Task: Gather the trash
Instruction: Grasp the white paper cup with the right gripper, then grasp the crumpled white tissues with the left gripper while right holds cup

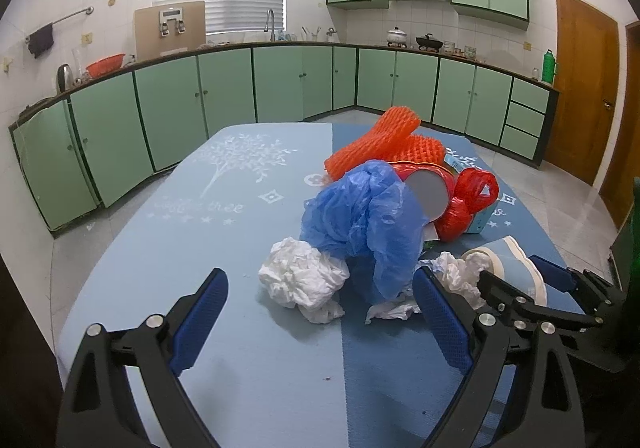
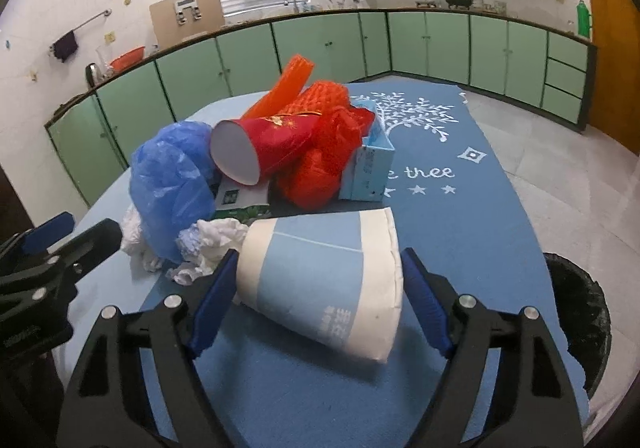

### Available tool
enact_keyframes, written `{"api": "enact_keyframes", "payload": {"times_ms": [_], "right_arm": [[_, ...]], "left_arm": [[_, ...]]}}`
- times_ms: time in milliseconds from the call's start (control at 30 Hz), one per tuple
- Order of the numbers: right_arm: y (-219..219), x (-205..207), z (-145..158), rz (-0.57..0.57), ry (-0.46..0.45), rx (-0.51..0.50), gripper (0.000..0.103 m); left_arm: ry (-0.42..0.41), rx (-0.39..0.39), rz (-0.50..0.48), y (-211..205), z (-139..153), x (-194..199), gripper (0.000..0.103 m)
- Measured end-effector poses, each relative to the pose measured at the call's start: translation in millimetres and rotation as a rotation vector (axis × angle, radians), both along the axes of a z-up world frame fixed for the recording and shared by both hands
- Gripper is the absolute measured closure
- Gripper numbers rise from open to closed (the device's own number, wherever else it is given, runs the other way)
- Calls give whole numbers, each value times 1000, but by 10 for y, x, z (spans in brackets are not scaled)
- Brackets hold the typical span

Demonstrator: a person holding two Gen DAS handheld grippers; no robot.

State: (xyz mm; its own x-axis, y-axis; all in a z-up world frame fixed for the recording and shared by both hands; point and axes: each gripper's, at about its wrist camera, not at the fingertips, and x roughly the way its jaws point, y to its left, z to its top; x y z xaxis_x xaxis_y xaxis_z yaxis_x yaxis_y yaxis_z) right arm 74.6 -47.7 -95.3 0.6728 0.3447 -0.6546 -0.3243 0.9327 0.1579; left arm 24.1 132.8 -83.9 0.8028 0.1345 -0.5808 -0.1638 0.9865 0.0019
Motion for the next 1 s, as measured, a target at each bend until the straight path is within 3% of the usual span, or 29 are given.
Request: {"api": "enact_keyframes", "payload": {"times_ms": [767, 1000], "right_arm": [[-870, -86, 203, -161, -83, -31, 26], [-1057, -66, 169, -199, -79, -36, 26]], "left_arm": [[46, -54, -162, -788, -90, 89, 12], [97, -63, -144, -884, -261, 336, 12]]}}
